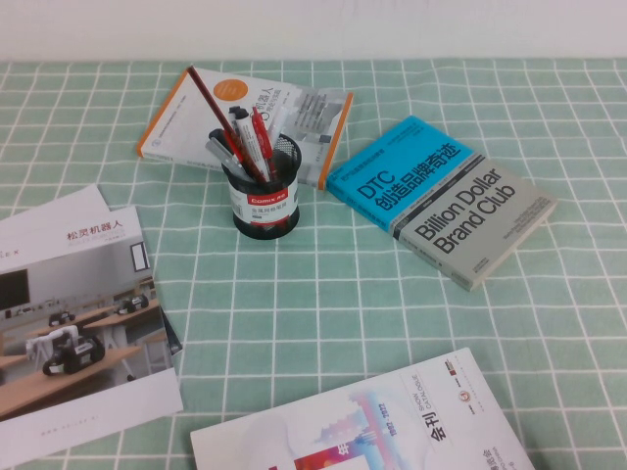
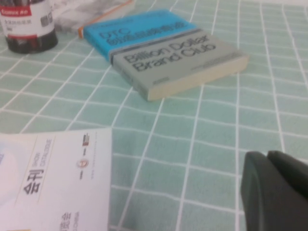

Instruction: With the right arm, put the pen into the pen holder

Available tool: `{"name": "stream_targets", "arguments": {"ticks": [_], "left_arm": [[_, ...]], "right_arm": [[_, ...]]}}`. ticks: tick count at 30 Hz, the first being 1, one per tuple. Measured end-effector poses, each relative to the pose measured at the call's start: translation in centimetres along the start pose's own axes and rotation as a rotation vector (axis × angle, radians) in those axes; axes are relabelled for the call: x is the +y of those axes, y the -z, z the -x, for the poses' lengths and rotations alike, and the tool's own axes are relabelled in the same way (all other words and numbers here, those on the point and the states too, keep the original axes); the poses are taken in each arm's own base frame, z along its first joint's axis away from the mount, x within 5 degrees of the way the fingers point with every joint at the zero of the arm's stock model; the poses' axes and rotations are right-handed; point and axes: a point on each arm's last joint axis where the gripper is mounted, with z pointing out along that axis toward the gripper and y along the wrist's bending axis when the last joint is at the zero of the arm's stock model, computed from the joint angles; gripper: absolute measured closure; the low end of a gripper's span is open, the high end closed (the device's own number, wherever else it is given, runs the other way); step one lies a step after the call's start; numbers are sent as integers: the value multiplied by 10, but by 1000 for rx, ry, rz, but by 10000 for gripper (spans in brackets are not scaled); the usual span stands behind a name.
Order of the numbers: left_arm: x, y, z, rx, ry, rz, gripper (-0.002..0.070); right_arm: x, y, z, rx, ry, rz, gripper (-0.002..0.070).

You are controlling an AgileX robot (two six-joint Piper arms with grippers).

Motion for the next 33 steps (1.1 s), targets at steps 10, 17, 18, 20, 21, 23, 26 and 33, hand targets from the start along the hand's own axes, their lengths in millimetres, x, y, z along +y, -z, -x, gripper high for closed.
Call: {"name": "stream_targets", "arguments": {"ticks": [10,17,18,20,21,23,26,33], "left_arm": [[0,0,0,0,0,0,680],[0,0,0,0,0,0,680],[0,0,0,0,0,0,680],[0,0,0,0,0,0,680],[0,0,0,0,0,0,680],[0,0,0,0,0,0,680],[0,0,0,0,0,0,680],[0,0,0,0,0,0,680]], "right_arm": [[2,0,-2,14,-27,17,695],[2,0,-2,14,-28,17,695],[2,0,-2,15,-30,19,695],[2,0,-2,15,-35,21,695],[2,0,-2,14,-38,21,695],[2,0,-2,13,-42,23,695],[2,0,-2,13,-44,23,695],[2,0,-1,13,-48,25,695]]}}
